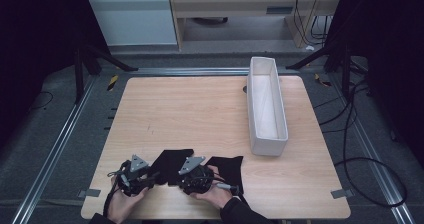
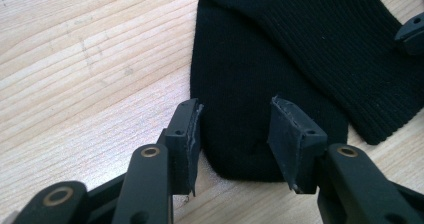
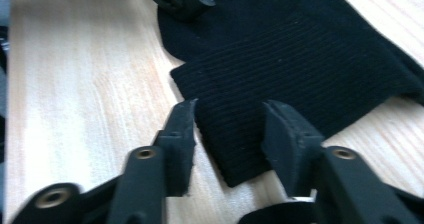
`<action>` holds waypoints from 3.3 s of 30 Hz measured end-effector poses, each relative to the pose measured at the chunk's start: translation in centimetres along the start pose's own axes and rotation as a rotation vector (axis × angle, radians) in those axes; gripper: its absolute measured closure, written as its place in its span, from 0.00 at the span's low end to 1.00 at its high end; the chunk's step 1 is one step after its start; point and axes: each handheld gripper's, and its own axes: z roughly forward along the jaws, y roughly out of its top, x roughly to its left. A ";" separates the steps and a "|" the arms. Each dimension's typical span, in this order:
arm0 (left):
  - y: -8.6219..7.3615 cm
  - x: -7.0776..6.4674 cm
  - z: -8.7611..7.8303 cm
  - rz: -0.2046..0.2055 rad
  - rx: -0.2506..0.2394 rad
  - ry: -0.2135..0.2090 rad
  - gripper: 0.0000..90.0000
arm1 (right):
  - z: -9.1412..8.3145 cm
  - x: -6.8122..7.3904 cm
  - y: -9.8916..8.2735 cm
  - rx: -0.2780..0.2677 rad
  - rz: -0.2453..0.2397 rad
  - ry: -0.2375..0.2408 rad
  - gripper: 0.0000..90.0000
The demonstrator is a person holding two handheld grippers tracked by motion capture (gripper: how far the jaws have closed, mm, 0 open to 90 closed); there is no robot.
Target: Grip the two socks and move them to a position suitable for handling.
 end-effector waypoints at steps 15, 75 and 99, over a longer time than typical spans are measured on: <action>0.3 -0.5 0.0 -0.007 0.022 -0.041 0.84 | -3.5 -2.1 1.7 -0.142 0.126 0.011 0.91; 3.1 -2.0 -2.2 -0.032 -0.120 -0.031 0.55 | -12.9 -9.1 -3.8 -0.217 0.248 -0.240 0.39; 5.2 -9.1 1.4 0.097 -0.064 -0.173 0.58 | -13.4 -5.2 -10.7 -0.137 0.242 -0.131 0.47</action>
